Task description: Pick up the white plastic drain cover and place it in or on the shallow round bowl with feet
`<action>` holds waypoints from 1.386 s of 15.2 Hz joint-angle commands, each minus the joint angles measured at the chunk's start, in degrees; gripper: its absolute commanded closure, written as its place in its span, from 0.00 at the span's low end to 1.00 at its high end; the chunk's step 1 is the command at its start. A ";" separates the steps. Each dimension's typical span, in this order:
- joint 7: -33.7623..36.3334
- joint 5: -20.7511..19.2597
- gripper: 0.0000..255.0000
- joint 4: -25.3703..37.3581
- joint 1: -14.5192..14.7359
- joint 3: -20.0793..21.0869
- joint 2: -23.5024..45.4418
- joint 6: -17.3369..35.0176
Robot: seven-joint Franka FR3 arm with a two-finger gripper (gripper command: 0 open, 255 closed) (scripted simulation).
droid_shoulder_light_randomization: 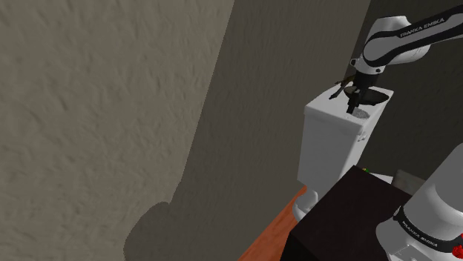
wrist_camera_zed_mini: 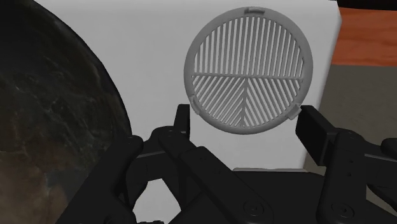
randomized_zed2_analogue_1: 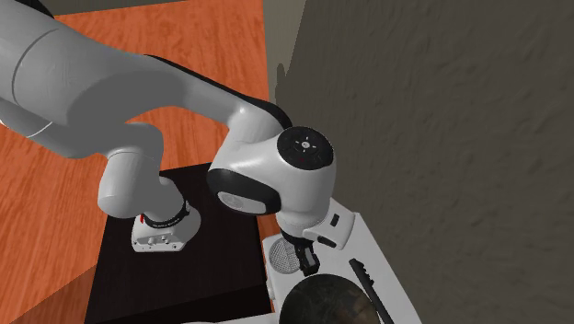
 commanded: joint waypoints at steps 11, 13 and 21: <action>0.19 0.45 1.00 6.78 0.08 2.01 -3.26 -10.00; 0.16 0.57 1.00 8.06 0.13 2.30 -3.59 -11.60; -0.01 1.08 1.00 12.97 0.36 3.22 -4.26 -17.18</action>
